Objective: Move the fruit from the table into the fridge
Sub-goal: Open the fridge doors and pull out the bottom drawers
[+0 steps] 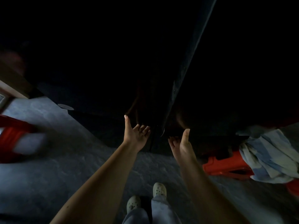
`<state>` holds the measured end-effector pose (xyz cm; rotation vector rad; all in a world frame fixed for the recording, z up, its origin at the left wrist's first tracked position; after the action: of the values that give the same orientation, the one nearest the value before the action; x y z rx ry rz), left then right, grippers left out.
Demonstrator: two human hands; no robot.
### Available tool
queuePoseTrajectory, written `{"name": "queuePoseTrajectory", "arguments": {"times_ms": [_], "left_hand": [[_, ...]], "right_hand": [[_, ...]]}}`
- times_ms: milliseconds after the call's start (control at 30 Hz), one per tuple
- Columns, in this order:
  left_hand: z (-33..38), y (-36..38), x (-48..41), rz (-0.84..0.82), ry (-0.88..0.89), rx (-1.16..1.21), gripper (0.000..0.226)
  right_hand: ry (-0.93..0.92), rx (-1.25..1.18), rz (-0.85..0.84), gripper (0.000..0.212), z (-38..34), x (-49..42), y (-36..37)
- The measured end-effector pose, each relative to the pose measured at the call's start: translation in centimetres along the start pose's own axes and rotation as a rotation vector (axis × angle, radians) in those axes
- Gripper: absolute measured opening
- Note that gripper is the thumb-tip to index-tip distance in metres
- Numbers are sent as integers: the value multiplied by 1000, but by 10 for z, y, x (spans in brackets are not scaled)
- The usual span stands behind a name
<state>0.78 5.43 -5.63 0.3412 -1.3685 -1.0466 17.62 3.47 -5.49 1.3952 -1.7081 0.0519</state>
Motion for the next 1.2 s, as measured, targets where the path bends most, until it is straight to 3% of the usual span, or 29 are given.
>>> {"name": "queuePoseTrajectory", "arguments": {"times_ms": [133,300,733,1000,1200], "left_hand": [[0,-13,11,16,-13,-22,101],[1,-20,18,-29,-47,-10,93],[-7,-49,48,-19,-58,-23,71],[-8,-84,80,17,-73,-41,69],[-7,-93,109,36,-36,-29,74]], "right_hand": [[-32,-29,-11,77,0,-5,-1],[11,-47,-34,86,2,2,-7],[17,-48,31,60,18,33,-41],[45,-35,86,57,26,53,-72],[12,12,34,52,26,57,-69]]}}
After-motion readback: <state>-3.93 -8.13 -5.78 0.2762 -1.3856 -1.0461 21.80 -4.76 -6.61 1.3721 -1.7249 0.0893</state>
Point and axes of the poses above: each hand's wrist, its own x-axis away from the middle knuckle, its own y-axis out of the palm, z = x × y, the point moved 5 cm from there along -x, towards the middle knuckle, and after that the axes turned 6 degrees about -z, right-handed, at the moved point
